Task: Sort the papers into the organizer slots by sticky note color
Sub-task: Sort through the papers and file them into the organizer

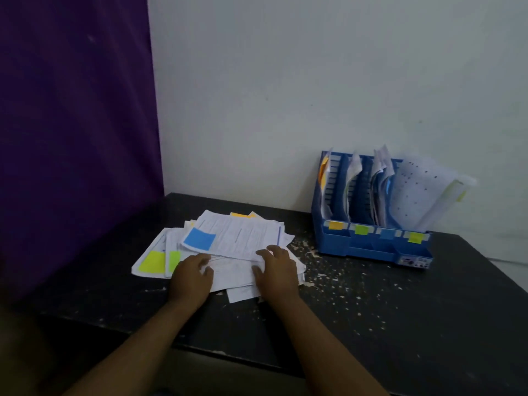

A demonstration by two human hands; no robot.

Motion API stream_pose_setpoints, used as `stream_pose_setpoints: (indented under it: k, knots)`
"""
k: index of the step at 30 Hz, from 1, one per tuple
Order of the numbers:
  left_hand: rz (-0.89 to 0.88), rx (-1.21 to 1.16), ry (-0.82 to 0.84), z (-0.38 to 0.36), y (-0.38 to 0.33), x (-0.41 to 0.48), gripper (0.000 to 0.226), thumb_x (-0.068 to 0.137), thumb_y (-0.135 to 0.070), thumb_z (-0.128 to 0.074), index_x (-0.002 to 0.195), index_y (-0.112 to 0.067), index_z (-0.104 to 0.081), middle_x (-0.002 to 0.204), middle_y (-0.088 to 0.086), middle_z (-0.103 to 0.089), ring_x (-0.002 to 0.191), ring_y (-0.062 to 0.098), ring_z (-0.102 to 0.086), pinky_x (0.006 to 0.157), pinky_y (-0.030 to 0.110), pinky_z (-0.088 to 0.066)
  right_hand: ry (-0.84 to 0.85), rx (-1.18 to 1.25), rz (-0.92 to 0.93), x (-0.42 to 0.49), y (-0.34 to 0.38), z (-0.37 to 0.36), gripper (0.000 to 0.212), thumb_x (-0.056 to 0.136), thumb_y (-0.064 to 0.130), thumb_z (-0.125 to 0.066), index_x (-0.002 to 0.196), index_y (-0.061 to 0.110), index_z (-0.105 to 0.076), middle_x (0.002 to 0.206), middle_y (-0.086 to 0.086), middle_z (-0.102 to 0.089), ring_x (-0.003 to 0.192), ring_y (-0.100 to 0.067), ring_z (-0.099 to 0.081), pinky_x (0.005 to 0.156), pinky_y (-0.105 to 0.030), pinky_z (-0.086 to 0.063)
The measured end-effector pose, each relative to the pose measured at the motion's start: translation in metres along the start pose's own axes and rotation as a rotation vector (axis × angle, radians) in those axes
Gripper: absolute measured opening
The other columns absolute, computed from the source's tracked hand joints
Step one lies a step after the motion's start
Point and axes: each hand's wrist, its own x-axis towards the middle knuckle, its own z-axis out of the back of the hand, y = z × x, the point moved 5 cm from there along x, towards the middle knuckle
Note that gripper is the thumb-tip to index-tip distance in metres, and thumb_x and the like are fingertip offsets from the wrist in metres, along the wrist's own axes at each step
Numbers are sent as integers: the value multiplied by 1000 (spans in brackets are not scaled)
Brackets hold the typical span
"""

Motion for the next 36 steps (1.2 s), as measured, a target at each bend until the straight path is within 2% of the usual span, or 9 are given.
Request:
stream_pose_setpoints:
  k: [5,10,15,18,21,23,27,32,36]
  knots:
    - [-12,-8,25,-3,1,-2,25,96,-13,-70,119,-21,-74,118,-4,-72,108,16,-66,96,33,-55,116,-66,16,20,12,-15,55,100,53,-61,150,32,-53,164,5,-42,152,-19,-35,126,-46,-27]
    - [-32,3,33,-4,2,-1,23,96,-16,-71,117,-24,-73,116,-7,-71,106,13,-65,95,34,-58,176,-56,-79,35,13,-19,49,103,53,-57,148,34,-56,152,6,-57,139,-18,-53,124,-47,-27]
    - [-19,-27,32,-5,3,2,15,96,-18,-72,110,-25,-73,107,-12,-69,97,8,-64,85,26,-55,145,-294,127,43,26,-16,27,108,36,-52,128,31,-70,121,5,-74,116,-17,-66,125,-55,-21]
    - [-7,-9,10,-4,3,4,3,100,-27,-69,98,-28,-71,94,-17,-64,88,6,-63,76,22,-51,170,-421,220,43,33,-17,25,108,32,-52,126,26,-69,118,2,-73,114,-20,-66,125,-57,-22]
    - [67,-15,-10,-5,10,10,35,103,-42,-59,75,-21,-65,73,-10,-65,73,14,-63,67,32,-57,26,-336,238,38,39,-12,28,108,37,-48,111,25,-73,110,3,-76,105,-18,-66,119,-52,-32]
    - [95,-42,-11,-4,11,12,52,104,-54,-52,72,-17,-67,65,-1,-64,68,17,-64,66,39,-58,-63,-201,244,30,46,-10,31,106,43,-50,108,27,-77,107,7,-77,100,-13,-67,114,-44,-36]
    - [111,-75,0,0,7,8,54,101,-66,-51,80,-21,-72,76,-8,-70,75,12,-64,67,34,-54,-80,-21,277,4,65,-12,28,100,46,-57,103,29,-80,95,12,-77,83,-7,-66,95,-33,-50]
    - [114,-90,-22,7,5,7,21,103,-36,-62,101,-19,-74,94,-6,-72,90,18,-66,66,26,-41,5,80,242,-18,74,-11,27,100,49,-61,110,33,-80,104,15,-78,90,-6,-66,94,-29,-49]
    - [118,-211,-17,13,4,-4,25,108,-27,-54,123,-15,-70,121,0,-73,103,17,-63,82,29,-47,-6,232,109,-31,57,-5,22,98,43,-62,107,33,-80,104,21,-74,96,-3,-62,91,-31,-53]
